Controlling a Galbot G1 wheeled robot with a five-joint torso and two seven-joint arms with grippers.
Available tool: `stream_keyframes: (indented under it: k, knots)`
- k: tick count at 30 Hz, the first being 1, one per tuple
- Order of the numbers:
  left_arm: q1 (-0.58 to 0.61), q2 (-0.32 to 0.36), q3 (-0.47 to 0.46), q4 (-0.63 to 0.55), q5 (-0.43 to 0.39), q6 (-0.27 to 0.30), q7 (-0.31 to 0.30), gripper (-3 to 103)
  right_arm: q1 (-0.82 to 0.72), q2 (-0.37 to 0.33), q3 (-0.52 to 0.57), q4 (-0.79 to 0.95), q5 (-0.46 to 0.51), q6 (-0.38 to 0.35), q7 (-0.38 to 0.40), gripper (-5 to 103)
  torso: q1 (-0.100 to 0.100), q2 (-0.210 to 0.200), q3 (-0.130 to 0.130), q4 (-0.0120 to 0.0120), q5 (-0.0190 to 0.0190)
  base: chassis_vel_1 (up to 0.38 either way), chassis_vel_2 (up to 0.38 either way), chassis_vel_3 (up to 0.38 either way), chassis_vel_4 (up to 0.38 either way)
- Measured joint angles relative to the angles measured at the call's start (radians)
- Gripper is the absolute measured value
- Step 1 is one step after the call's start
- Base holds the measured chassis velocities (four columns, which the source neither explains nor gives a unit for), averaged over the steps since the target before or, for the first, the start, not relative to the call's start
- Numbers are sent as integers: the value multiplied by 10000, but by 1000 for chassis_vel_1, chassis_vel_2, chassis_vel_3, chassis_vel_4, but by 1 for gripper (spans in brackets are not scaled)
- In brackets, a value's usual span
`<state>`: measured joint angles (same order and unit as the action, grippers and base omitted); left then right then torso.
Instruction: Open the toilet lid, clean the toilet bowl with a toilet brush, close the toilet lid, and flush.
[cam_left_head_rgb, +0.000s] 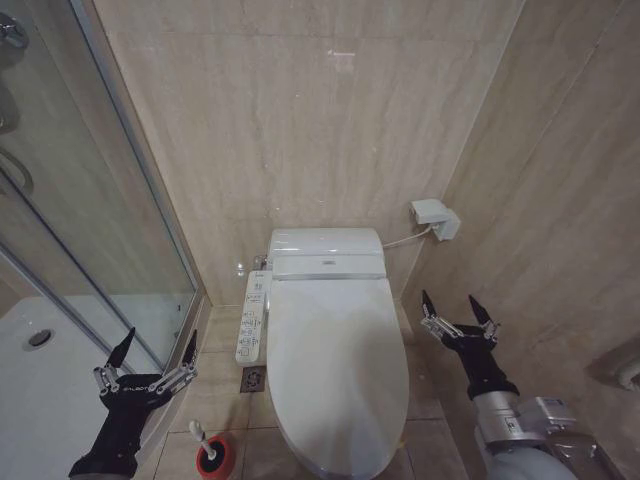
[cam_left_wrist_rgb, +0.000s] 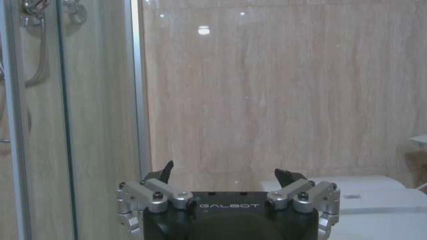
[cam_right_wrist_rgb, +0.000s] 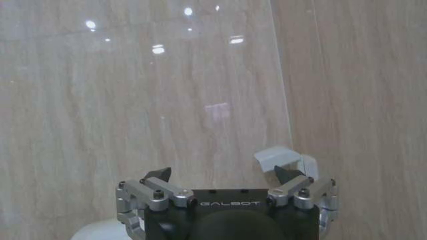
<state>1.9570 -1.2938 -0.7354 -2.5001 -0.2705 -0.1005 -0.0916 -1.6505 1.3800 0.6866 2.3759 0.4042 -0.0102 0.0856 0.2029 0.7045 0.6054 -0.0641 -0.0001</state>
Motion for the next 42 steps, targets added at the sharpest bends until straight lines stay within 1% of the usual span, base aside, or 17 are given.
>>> stream_keyframes:
  k: [4, 8, 28, 31, 35, 36, 40, 41, 42]
  knots:
    - [0, 0, 0, 0, 0, 0, 0, 100, -235, 70, 69, 428, -260, -34, 21, 100, 0, 0, 0, 0, 0, 0, 0, 0, 0]
    - [0, 0, 0, 0, 0, 0, 0, 100, -344, 99, 119, 495, -421, -34, 21, 100, 0, 0, 0, 0, 0, 0, 0, 0, 0]
    - [0, 0, 0, 0, 0, 0, 0, 100, -345, 104, 126, 474, -447, -27, 33, 100, 0, 0, 0, 0, 1, 0, 0, 0, 0]
    - [-110, 11, 13, 138, -11, 0, 0, 100, -343, 104, 126, 469, -447, -26, 34, 100, 0, 0, 0, 4, 4, 0, 0, 0, 0]
    - [-1010, 135, 123, 1366, -184, 51, -26, 100, -339, 103, 125, 461, -447, -24, 35, 100, 0, -1, 0, -1, 1, 0, 0, 0, 0]
    - [-1010, 135, 123, 1366, -184, 51, -26, 100, -339, 103, 125, 461, -447, -24, 35, 100, 0, -1, 0, -1, 1, 0, 0, 0, 0]
    - [-1965, 266, 252, 2677, -366, 112, -71, 101, -337, 103, 123, 456, -444, -21, 34, 100, 1, 0, 0, 0, 0, 0, 0, 0, 0]
    - [-1965, 266, 252, 2677, -366, 112, -71, 101, -337, 103, 123, 456, -444, -21, 34, 100, 1, 0, 0, 0, 0, 0, 0, 0, 0]
    - [-2145, 292, 272, 2924, -402, 125, -82, 101, -337, 103, 123, 455, -444, -21, 35, 100, 1, -1, 0, 0, -1, 0, 0, 0, 0]
